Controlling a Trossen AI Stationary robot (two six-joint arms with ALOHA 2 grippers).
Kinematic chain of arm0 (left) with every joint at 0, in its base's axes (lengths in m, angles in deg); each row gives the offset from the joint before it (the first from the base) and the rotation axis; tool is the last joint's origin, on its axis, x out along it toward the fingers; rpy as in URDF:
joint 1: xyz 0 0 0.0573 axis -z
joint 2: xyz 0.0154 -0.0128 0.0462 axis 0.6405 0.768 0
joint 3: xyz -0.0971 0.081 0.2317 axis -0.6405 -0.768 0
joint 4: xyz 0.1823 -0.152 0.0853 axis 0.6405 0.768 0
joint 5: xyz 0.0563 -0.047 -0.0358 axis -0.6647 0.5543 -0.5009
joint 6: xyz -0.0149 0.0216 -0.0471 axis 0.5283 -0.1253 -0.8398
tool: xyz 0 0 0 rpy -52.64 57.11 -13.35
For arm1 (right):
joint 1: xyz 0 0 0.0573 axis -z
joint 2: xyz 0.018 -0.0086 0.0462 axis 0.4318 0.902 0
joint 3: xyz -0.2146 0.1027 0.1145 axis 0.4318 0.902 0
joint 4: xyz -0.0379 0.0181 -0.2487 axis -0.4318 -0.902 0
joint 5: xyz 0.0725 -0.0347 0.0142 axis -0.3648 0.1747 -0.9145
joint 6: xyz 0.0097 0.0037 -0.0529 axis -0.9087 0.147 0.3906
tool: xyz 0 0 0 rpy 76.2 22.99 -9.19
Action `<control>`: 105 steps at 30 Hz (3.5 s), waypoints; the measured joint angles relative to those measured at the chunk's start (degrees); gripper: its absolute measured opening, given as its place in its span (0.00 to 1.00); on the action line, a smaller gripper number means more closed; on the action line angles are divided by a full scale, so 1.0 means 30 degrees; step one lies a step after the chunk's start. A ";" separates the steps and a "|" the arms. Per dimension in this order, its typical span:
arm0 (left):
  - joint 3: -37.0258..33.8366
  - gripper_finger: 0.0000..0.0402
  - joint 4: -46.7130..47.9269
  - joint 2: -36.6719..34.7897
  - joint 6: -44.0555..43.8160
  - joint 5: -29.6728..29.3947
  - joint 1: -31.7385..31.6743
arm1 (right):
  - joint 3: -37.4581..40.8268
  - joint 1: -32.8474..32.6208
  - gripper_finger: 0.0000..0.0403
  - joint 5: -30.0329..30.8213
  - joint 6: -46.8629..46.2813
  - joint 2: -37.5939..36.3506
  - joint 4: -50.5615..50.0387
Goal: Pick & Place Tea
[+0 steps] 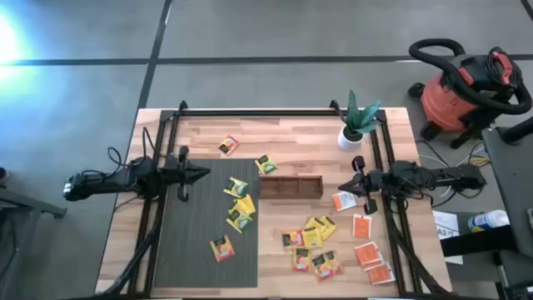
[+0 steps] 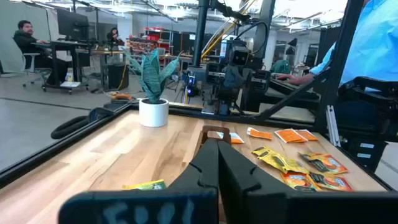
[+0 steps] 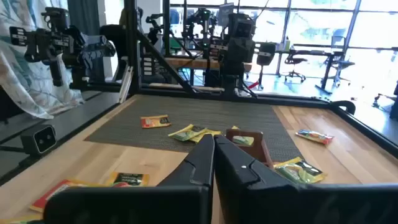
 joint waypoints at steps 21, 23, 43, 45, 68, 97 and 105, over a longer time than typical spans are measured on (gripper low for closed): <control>0.0000 0.00 0.0000 0.0002 0.0000 0.0002 0.0003 | 0.0002 0.0000 0.02 0.0000 0.0000 -0.0022 -0.0002; 0.0000 0.00 0.0000 0.0000 0.0000 0.0001 0.0001 | -0.0001 0.0007 0.02 0.0000 0.0000 -0.0022 0.0001; 0.0000 0.00 0.0000 0.0007 0.0000 0.0000 0.0000 | 0.0001 0.0000 0.02 0.0000 0.0000 -0.0015 -0.0001; 0.0000 0.00 0.0000 0.0003 0.0000 0.0003 0.0000 | -0.0001 0.0000 0.02 0.0000 -0.0003 -0.0015 -0.0003; 0.0000 0.00 0.0021 0.0000 0.0000 0.0007 0.0007 | 0.0006 0.0015 0.02 0.7795 -1.0452 0.0000 0.1395; 0.0000 0.00 0.0169 0.0007 0.0000 0.0004 0.0000 | 0.0006 0.0013 0.02 1.6043 -2.0461 0.1660 0.6616; 0.0000 0.00 0.0204 0.0000 0.0000 0.0007 0.0002 | -0.0001 0.0007 0.02 1.5953 -2.1922 0.3778 0.7895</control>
